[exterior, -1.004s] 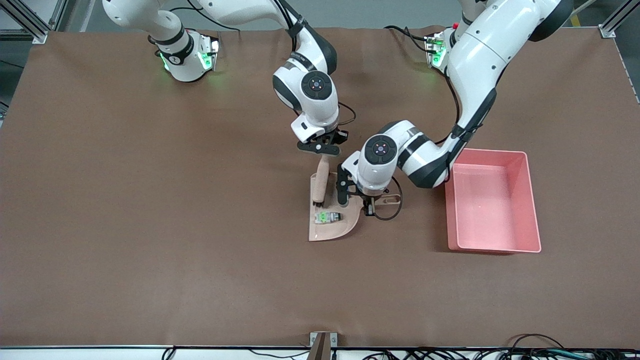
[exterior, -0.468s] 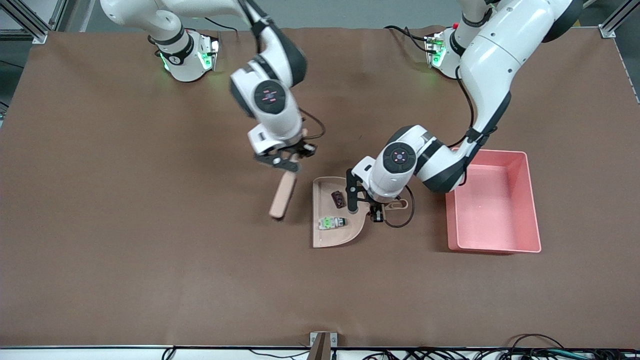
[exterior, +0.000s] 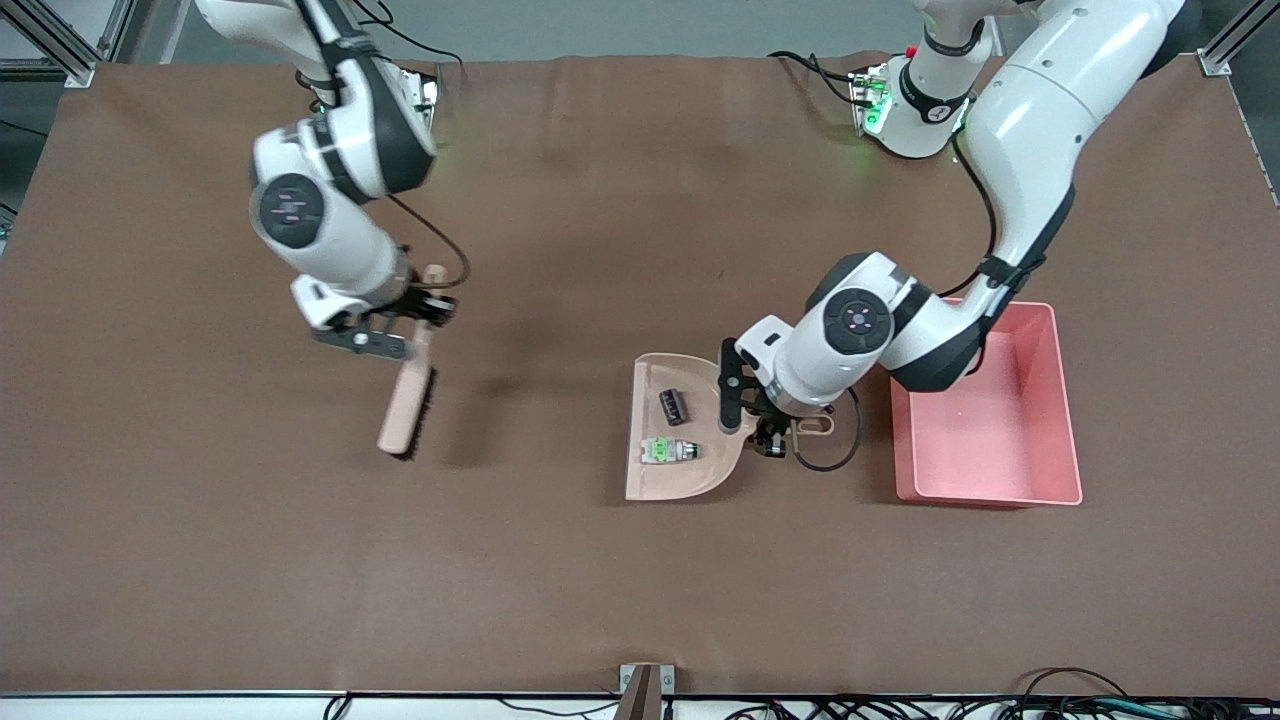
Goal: Clean e-waste and dump in bin
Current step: 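Carry the dustpan to the bin with the left gripper while the right drops the brush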
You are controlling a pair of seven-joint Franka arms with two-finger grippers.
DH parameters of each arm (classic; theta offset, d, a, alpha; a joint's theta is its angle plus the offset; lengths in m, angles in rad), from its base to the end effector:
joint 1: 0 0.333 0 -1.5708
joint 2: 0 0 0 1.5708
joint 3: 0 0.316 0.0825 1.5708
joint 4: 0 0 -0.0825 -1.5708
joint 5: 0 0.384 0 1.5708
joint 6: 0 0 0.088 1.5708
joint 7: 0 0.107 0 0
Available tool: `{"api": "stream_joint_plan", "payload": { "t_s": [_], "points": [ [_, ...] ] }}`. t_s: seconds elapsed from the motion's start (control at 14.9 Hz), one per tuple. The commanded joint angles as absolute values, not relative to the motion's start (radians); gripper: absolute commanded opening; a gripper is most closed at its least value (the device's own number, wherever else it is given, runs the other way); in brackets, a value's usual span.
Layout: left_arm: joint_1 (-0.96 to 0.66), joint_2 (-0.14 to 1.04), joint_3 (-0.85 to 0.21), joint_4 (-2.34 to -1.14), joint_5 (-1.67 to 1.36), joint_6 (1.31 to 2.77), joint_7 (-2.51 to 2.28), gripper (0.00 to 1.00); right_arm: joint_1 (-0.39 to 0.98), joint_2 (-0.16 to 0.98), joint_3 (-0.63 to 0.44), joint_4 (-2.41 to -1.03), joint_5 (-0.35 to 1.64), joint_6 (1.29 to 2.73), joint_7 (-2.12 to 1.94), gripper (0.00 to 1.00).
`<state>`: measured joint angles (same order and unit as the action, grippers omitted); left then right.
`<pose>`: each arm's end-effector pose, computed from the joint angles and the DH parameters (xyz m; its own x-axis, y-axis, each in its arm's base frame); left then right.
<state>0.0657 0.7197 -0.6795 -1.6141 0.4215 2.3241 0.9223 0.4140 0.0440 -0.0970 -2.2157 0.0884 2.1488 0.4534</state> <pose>0.6185 -0.3354 0.2895 -0.0795 -0.9825 0.1683 -0.9938 0.0649 -0.0902 0.4938 0.1660 0.3488 0.9741 -0.1857 -0.1286 -0.1884 -0.9821 -0.0084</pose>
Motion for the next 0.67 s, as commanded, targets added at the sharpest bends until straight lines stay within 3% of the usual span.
{"api": "stream_joint_plan", "payload": {
  "t_s": [0.0,0.27,0.6],
  "points": [
    [0.185,0.692,-0.771,-1.621,0.403,2.324,0.979,0.00,0.301,-0.103,-0.075,-2.495,0.055,2.297,0.295,0.00],
    [0.371,0.660,-0.903,-1.621,0.405,2.246,0.988,0.00,0.163,-0.109,-0.075,-2.674,0.054,2.500,0.116,0.00],
    [0.621,0.629,-1.061,-1.615,0.413,2.126,0.997,0.00,0.091,-0.098,-0.075,-2.741,0.051,2.569,0.066,0.00]
  ]
}}
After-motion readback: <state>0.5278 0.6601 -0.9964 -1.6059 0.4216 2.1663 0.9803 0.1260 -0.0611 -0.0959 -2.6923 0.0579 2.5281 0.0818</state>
